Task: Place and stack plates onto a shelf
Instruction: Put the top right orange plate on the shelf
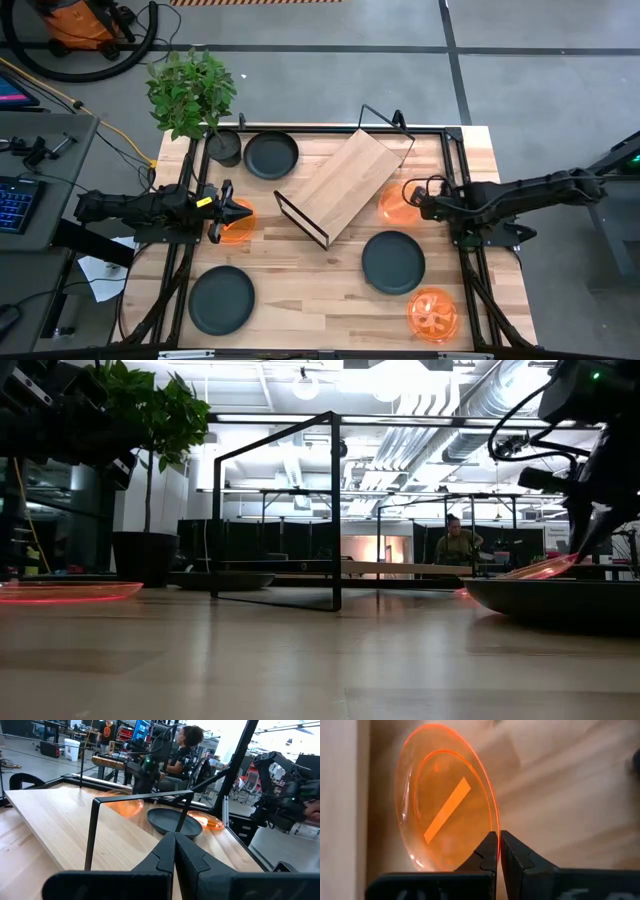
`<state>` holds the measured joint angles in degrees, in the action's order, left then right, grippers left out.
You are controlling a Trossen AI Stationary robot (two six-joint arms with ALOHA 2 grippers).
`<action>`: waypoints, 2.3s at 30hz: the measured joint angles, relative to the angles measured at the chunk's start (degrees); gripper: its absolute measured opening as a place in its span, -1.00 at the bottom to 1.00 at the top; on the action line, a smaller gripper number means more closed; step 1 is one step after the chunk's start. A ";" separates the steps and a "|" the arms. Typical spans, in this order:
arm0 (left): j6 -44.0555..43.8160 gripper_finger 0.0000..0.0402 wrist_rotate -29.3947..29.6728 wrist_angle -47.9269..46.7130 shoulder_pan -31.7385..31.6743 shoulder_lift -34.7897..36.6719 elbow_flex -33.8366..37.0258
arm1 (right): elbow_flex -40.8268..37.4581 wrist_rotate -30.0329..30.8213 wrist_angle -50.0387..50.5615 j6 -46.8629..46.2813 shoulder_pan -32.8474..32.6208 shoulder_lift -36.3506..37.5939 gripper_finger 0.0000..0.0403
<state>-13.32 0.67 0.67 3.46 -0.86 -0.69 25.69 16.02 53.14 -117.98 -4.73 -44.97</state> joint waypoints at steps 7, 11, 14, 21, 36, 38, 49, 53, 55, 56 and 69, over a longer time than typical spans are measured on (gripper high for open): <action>0.00 -1.00 -0.01 -0.02 0.01 0.00 0.00 | 1.61 -4.75 -0.29 5.34 -4.14 2.32 -1.00; 0.00 -1.00 0.00 0.00 0.00 0.00 0.00 | 6.04 -3.18 1.23 9.36 -5.40 4.24 -1.00; 0.00 -1.00 0.00 -0.02 0.00 0.01 0.00 | 10.34 -0.02 1.11 13.76 -5.60 4.91 -1.00; 0.00 -1.00 -0.01 -0.02 0.00 0.01 0.00 | 16.69 11.83 -5.30 19.92 -5.08 3.99 -1.00; 0.00 -1.00 -0.02 -0.01 0.00 0.00 0.00 | 16.59 28.29 -21.41 6.86 6.92 -25.96 -1.00; 0.00 -1.00 0.00 -0.02 0.02 0.00 0.00 | 16.57 28.32 -21.78 4.32 8.59 -29.89 -1.00; 0.00 -1.00 0.00 0.00 0.00 0.00 0.00 | 16.57 23.23 -34.63 6.77 14.18 -39.11 -1.00; 0.00 -1.00 -0.01 -0.01 0.00 0.01 0.00 | 16.56 23.27 -34.08 6.31 15.46 -39.19 -1.00; 0.00 -1.00 -0.02 0.00 0.00 0.00 0.00 | 16.57 23.41 -33.85 7.82 16.13 -38.97 -1.00; 0.00 -1.00 0.00 -0.01 0.02 0.01 0.00 | 16.57 23.46 -33.83 8.58 16.41 -38.93 -1.00; 0.00 -1.00 0.00 -0.02 0.02 0.02 0.00 | 16.57 23.18 -31.03 14.03 18.01 -38.93 -1.00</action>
<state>-13.32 0.67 0.64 3.48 -0.85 -0.69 42.26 39.19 22.11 -103.95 13.28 -83.90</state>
